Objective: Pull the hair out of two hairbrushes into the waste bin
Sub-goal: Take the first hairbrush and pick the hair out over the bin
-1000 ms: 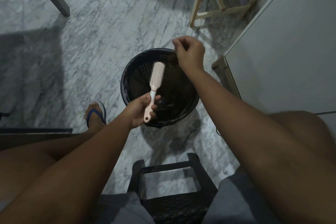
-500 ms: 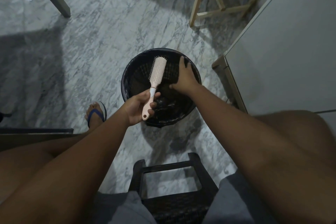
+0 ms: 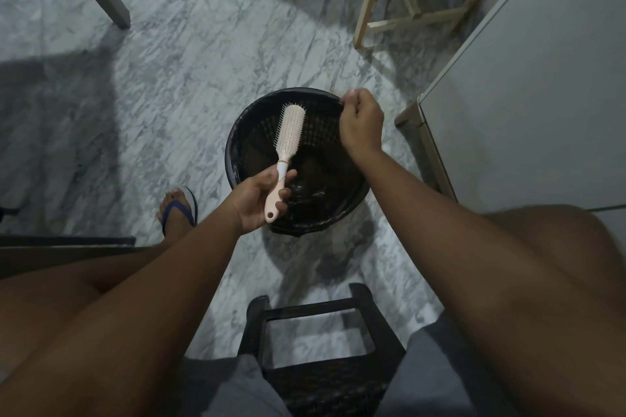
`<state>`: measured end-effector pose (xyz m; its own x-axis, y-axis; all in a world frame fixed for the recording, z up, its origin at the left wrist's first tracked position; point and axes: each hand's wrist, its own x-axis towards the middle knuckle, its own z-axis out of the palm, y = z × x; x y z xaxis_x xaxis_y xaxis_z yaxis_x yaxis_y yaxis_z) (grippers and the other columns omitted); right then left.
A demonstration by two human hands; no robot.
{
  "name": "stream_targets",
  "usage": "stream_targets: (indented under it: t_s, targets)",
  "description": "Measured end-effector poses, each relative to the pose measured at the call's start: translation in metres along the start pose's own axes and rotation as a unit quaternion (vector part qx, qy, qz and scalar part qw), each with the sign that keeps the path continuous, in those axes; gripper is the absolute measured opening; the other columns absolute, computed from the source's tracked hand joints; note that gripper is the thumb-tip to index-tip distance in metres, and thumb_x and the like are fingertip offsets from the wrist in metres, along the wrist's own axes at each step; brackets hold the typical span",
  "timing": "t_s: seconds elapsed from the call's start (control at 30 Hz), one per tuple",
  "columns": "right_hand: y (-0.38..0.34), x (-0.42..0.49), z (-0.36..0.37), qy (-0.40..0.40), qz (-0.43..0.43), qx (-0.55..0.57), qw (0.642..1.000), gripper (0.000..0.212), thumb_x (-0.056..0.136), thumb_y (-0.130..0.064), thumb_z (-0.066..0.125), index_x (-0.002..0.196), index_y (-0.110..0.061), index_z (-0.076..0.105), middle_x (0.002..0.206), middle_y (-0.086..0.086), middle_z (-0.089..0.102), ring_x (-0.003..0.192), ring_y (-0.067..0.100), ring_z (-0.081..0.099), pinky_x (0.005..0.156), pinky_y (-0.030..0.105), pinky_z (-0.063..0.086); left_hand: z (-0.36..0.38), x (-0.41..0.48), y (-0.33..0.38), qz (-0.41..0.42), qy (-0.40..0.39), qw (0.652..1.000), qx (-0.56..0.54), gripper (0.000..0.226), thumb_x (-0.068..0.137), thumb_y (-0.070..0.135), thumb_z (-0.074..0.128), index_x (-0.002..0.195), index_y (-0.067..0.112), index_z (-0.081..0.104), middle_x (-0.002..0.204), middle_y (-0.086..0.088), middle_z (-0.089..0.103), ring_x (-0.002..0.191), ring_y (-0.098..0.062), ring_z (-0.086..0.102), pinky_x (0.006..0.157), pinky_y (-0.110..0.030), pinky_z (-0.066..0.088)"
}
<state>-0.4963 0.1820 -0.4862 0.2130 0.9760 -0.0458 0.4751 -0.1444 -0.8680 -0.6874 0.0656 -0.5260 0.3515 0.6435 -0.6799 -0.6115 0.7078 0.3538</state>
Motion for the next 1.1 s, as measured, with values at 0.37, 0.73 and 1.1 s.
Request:
stream_targets:
  t_s: [0.37, 0.73, 1.1]
  targets:
    - [-0.014, -0.02, 0.024, -0.201, -0.023, -0.086, 0.976, 0.085, 0.071, -0.049, 0.083, 0.14, -0.013, 0.048, 0.139, 0.008, 0.056, 0.127, 0.019, 0.052, 0.105, 0.028, 0.04, 0.015, -0.002, -0.007, -0.005, -0.019, 0.999, 0.033, 0.036, 0.1, 0.015, 0.043, 0.133, 0.022, 0.056, 0.104, 0.0, 0.066, 0.066, -0.012, 0.051, 0.05, -0.023, 0.044]
    - [-0.024, 0.012, 0.018, -0.138, 0.05, -0.029, 0.989, 0.026, 0.089, -0.031, 0.07, 0.08, -0.008, 0.079, 0.081, 0.007, 0.076, 0.072, 0.011, 0.067, 0.064, 0.017, 0.052, 0.012, -0.003, -0.012, -0.018, -0.032, 0.999, 0.019, 0.039, 0.1, 0.014, 0.042, 0.138, 0.018, 0.05, 0.113, -0.002, 0.066, 0.066, -0.013, 0.053, 0.054, -0.026, 0.047]
    - [-0.014, 0.016, 0.014, -0.033, 0.164, 0.142, 0.976, 0.024, 0.095, -0.027, 0.064, 0.083, -0.01, 0.077, 0.086, 0.001, 0.078, 0.083, 0.011, 0.074, 0.084, 0.032, 0.06, 0.02, -0.003, -0.009, -0.036, -0.053, 0.998, 0.024, 0.041, 0.102, 0.012, 0.039, 0.143, 0.015, 0.045, 0.109, -0.005, 0.068, 0.064, -0.012, 0.054, 0.051, -0.023, 0.048]
